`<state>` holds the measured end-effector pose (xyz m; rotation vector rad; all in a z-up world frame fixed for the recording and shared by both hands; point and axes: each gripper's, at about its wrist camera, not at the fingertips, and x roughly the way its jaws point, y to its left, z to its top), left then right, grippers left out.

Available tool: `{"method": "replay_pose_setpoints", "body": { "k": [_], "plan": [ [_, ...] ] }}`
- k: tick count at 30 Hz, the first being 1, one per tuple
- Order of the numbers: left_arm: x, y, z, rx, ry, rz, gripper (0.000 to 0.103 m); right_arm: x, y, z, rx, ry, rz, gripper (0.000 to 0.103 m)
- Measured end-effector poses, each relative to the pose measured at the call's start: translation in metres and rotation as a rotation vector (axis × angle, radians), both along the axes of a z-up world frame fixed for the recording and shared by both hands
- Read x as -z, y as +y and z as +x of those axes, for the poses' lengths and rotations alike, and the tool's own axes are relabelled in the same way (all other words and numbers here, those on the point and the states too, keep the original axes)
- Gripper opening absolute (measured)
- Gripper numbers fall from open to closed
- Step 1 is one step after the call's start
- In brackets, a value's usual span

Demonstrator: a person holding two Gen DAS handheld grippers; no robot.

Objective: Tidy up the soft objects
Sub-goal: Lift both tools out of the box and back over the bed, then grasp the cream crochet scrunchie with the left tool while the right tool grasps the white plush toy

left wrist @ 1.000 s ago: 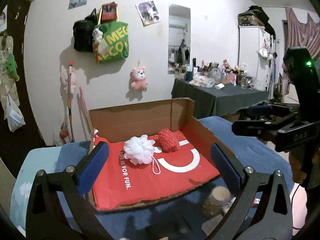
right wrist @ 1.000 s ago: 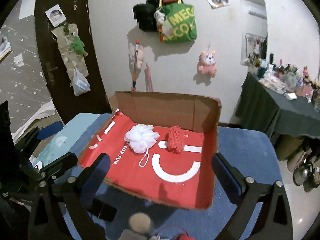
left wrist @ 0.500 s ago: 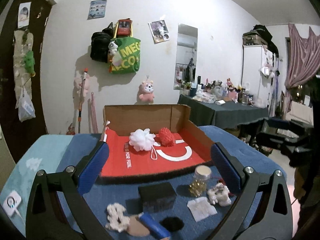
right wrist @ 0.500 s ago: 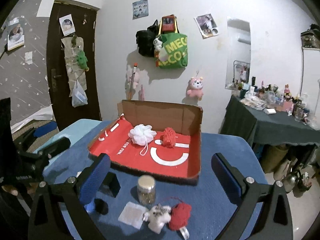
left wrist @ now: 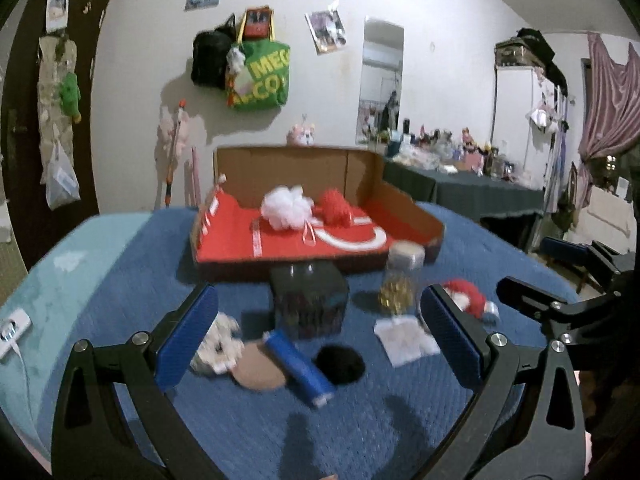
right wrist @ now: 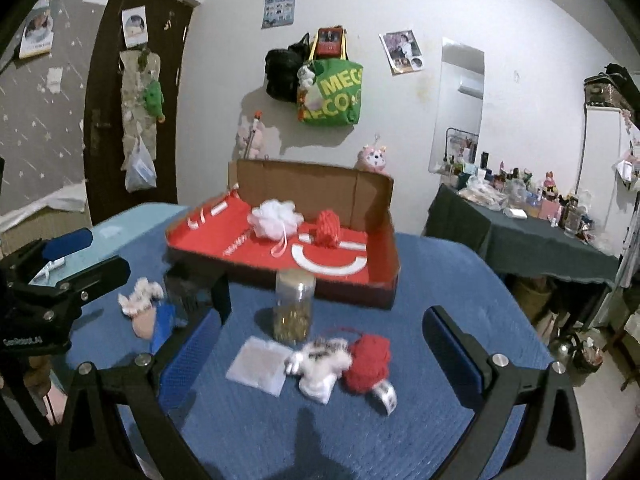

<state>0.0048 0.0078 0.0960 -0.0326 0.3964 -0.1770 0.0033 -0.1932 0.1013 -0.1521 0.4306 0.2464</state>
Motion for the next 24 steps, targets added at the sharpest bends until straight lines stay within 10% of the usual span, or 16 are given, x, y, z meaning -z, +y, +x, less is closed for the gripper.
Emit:
{"method": "replay_pose_setpoints", "body": {
  "k": [24],
  "plan": [
    [0.046,0.043,0.028,-0.081,0.172,-0.001,0.103,0.068,-0.009,0.035,0.028,0.176,0.004,0.103]
  ]
}}
